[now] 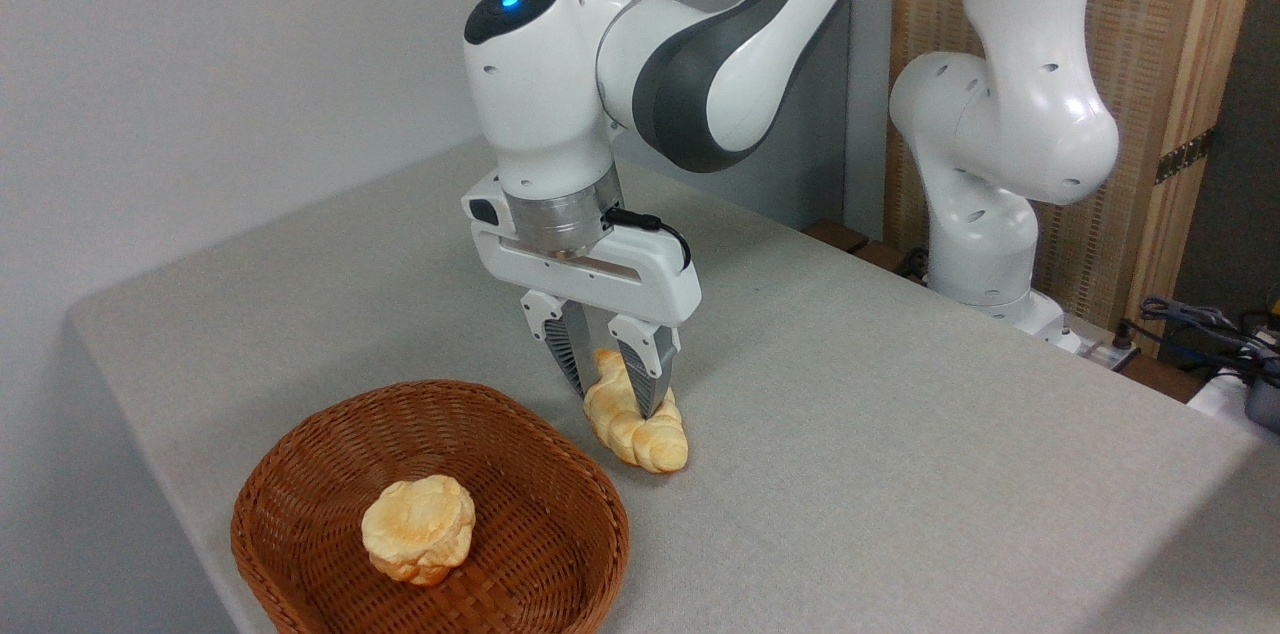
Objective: Put bread into the basket
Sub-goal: 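Close the gripper on the middle of the elongated bread roll, then lift the held roll and carry it over the wicker basket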
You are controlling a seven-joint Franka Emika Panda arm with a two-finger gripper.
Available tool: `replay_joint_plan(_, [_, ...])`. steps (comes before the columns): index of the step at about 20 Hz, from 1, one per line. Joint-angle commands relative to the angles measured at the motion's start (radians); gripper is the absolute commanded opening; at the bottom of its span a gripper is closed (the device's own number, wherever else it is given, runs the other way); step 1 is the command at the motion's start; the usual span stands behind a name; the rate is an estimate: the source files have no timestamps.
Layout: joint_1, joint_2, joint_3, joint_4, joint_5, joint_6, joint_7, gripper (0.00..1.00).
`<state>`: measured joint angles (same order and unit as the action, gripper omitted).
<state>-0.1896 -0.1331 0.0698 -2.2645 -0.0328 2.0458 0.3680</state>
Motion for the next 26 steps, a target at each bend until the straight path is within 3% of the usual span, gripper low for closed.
replay_joint_plan(1, [-0.001,0.006,0.005,-0.007,0.021,0.022,0.023,0.26])
replay_joint_plan(4, [-0.001,0.001,0.007,-0.004,0.021,0.02,0.028,0.24])
replay_joint_plan(7, [0.001,0.001,0.007,-0.003,0.019,0.017,0.046,0.09])
replay_joint_plan(15, [0.001,-0.005,0.007,0.006,0.019,0.01,0.048,0.11])
replay_joint_plan(23, [-0.001,-0.025,-0.004,0.151,-0.016,-0.217,0.08,0.14])
replay_joint_plan(26, [-0.001,-0.026,-0.007,0.219,-0.058,-0.265,0.08,0.17])
